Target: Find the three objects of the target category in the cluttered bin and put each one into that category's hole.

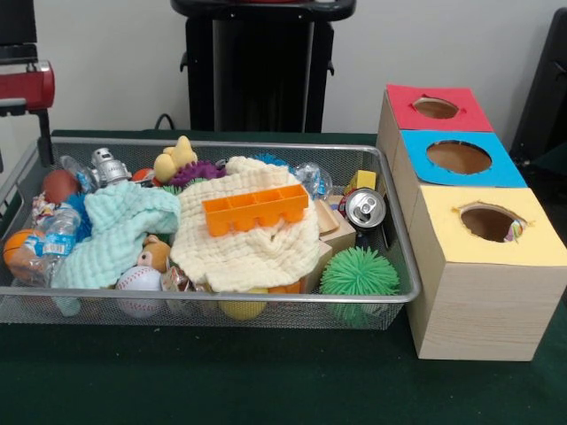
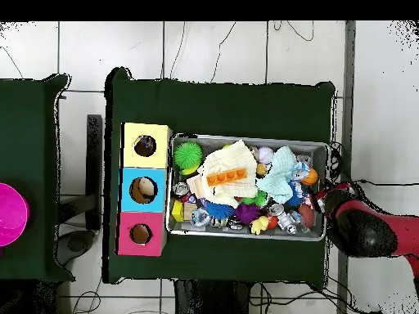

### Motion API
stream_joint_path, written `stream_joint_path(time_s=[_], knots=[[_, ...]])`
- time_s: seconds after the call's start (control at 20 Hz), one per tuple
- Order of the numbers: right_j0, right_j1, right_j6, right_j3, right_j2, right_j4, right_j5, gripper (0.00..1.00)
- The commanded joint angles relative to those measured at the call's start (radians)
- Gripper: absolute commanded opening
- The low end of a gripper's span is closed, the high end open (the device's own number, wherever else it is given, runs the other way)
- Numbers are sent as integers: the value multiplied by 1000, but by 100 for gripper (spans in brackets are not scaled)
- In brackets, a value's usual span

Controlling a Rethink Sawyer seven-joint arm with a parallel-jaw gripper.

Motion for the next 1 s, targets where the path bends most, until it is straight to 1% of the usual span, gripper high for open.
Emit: stream_joint_path(time_s=[0.05, 0.2, 0.5, 0.7, 0.85, 0.95, 1.0], knots=[[24, -4, -118, 83, -65, -65, 13, 100], [30, -6, -102, 95, -74, -73, -1, 100], [32, 14, -72, 114, -96, -83, -20, 100], [28, 16, -46, 130, -115, -105, -48, 100], [26, 46, -34, 122, -144, -149, -86, 100], [35, 67, -19, 113, -166, -186, -122, 100], [40, 77, -15, 109, -174, -193, -128, 100]])
